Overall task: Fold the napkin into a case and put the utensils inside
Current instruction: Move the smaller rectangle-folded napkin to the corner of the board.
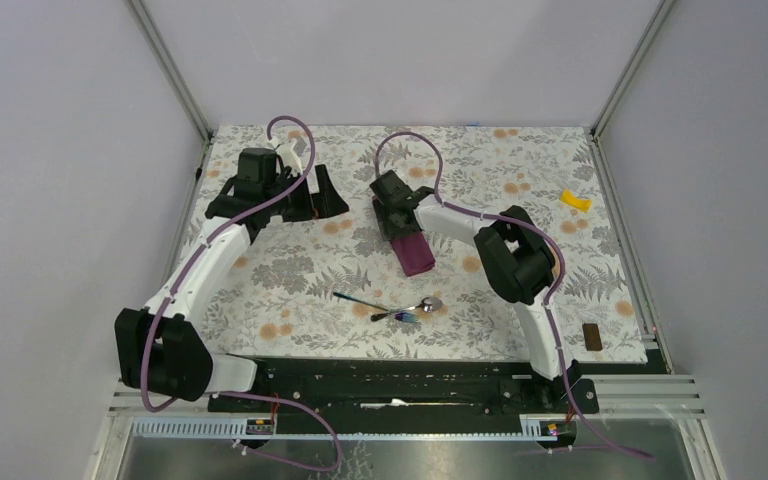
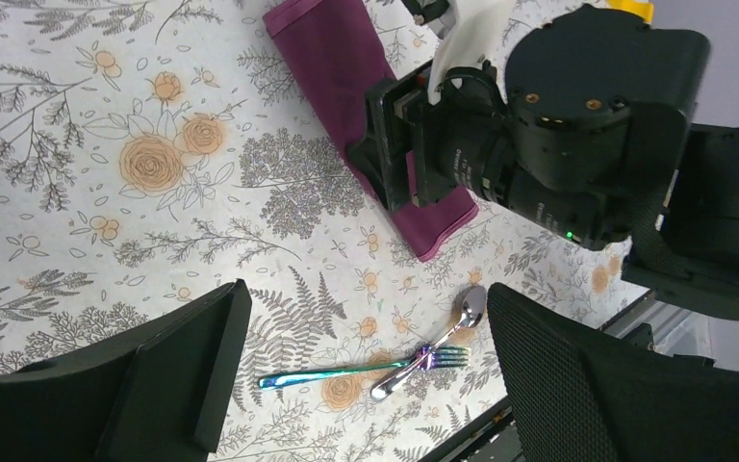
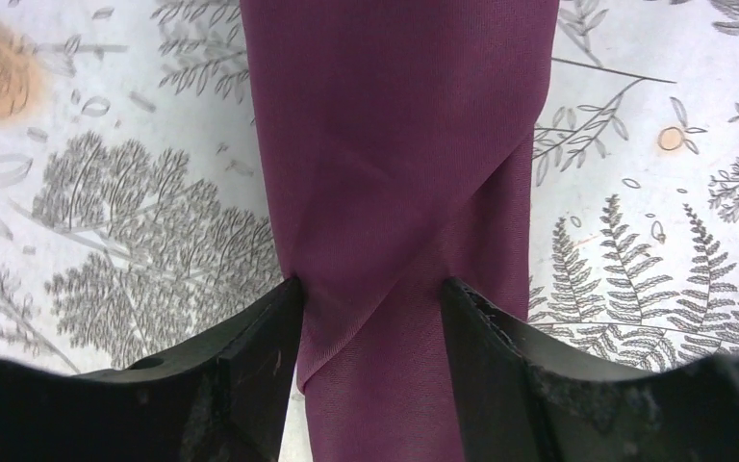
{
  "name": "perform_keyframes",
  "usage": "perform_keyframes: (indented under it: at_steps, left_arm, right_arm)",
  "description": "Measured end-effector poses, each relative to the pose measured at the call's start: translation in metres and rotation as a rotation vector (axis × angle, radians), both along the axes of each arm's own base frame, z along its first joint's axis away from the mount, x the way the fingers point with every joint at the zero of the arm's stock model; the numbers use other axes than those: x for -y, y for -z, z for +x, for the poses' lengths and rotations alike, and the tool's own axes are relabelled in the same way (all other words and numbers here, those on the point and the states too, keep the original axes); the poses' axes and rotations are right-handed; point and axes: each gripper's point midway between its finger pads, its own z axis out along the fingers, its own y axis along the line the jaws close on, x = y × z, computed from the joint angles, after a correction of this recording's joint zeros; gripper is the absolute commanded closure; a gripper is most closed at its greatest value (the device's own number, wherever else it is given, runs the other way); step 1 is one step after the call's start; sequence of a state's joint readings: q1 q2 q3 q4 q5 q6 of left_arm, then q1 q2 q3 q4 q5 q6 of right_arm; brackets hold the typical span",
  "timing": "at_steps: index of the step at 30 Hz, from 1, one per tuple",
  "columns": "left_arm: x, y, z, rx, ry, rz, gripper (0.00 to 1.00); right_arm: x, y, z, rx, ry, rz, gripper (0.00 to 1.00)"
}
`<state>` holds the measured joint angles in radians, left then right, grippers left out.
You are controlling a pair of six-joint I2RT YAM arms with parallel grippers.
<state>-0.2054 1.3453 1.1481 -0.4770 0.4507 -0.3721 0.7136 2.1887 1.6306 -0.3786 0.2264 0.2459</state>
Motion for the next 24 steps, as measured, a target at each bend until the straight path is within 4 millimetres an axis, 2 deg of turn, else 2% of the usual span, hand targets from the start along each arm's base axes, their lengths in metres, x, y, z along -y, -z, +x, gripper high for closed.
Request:
perform_keyframes:
  at_steps: [8,11,13,17,24]
  left_arm:
    - [0.001,-0.01,-0.003,0.076,0.018,-0.013,0.01]
    - [0.002,-0.002,-0.007,0.068,0.026,-0.018,0.01]
    - [0.002,0.003,-0.01,0.055,0.032,-0.021,0.01]
    - [0.003,0.007,-0.014,0.042,0.046,-0.035,0.01]
    - [0.004,-0.002,-0.013,0.068,0.059,-0.067,0.01]
  right_arm:
    - [0.009,0.0,0.024,0.042,0.252,-0.005,0.38]
    - [0.021,0.0,0.036,0.038,0.352,0.023,0.38]
    - [0.037,-0.001,0.047,0.03,0.425,0.038,0.38]
    - [0.087,-0.002,0.077,0.026,0.59,0.067,0.36]
    - [0.192,-0.003,0.124,0.031,0.859,0.102,0.34]
